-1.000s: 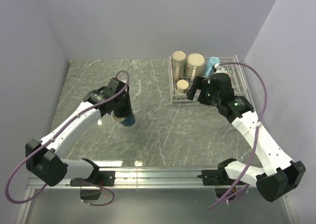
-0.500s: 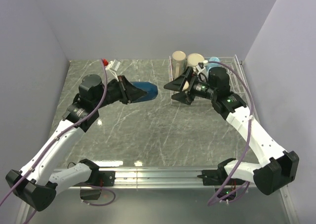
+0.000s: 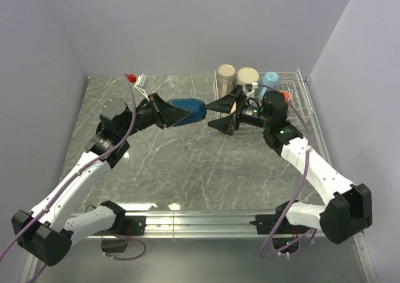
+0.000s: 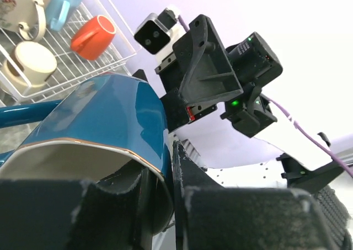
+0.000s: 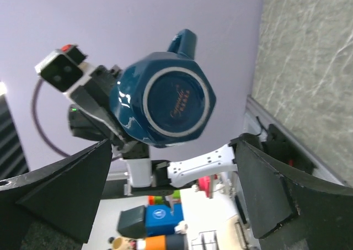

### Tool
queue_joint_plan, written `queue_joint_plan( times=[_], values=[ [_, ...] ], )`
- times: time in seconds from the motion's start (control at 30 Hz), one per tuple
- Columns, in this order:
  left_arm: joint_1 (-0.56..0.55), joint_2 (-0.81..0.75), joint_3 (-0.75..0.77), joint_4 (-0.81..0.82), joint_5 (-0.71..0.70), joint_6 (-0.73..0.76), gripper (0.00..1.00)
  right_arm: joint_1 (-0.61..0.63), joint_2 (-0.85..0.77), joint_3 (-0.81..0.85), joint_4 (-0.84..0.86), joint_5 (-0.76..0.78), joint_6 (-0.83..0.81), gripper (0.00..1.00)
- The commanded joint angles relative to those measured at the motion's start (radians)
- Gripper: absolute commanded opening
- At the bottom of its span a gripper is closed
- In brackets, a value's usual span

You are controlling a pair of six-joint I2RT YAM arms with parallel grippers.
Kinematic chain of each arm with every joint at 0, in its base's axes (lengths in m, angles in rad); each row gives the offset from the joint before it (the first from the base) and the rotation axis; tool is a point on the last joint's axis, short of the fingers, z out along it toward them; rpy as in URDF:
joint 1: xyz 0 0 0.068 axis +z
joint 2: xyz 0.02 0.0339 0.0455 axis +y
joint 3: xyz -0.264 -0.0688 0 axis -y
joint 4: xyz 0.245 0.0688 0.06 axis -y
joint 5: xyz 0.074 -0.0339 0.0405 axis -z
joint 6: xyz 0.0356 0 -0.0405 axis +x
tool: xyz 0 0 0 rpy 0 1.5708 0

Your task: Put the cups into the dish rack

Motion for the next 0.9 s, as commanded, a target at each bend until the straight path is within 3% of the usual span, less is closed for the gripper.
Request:
queue_joint_plan(
  times=[0.0,0.17,0.87],
  values=[
    [0.006,-0.045,-0.014,0.232,0.034,-0.063,0.01,0.012,0.002,-0.024,0.180,-0.033,0.098,1.00],
    [0.004,-0.063,-0.045,0.275,0.034,-0.087,0.01,0.036,0.043,-0.032,0.329,-0.020,0.195,1.00],
    [0.004,-0.086,-0.120,0.373,0.034,-0.150,0.00,0.110,0.184,0.051,0.504,0.000,0.331,1.00]
  ],
)
